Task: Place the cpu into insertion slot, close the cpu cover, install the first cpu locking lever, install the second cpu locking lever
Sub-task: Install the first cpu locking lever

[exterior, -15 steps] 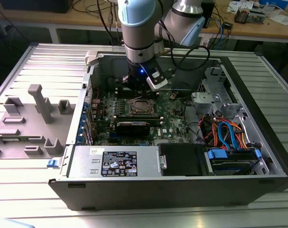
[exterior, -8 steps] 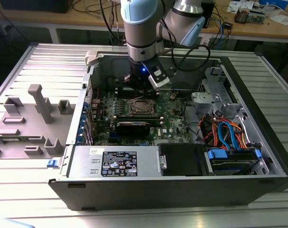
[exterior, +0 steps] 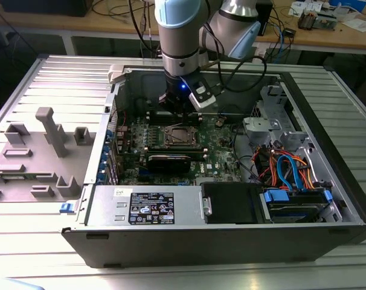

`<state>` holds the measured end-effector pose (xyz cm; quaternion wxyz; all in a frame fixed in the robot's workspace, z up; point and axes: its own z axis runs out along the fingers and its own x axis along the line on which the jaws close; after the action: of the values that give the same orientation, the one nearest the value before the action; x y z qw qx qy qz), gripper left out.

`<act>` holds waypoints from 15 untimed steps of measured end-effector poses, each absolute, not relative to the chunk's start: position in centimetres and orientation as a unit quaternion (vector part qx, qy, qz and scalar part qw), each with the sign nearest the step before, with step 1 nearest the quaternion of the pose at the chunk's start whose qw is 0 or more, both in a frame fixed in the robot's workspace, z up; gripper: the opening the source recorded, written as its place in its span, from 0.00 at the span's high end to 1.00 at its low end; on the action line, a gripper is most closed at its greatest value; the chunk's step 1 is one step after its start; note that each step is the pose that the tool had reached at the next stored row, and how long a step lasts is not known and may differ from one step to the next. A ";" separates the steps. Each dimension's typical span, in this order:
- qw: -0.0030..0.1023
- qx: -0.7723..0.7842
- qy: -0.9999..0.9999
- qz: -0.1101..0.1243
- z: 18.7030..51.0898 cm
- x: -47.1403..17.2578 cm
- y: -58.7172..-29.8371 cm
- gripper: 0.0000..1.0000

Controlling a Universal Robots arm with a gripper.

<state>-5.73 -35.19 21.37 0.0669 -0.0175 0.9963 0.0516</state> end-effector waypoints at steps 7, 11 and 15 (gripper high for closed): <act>0.067 -0.019 0.997 0.035 20.9 -5.7 -35.0 0.89; 0.066 -0.019 0.997 0.021 20.9 -5.7 -34.5 0.89; 0.066 -0.020 0.997 0.016 20.9 -5.5 -34.2 0.89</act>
<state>-5.54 -34.20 20.87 0.0659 -0.0197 0.9975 0.0163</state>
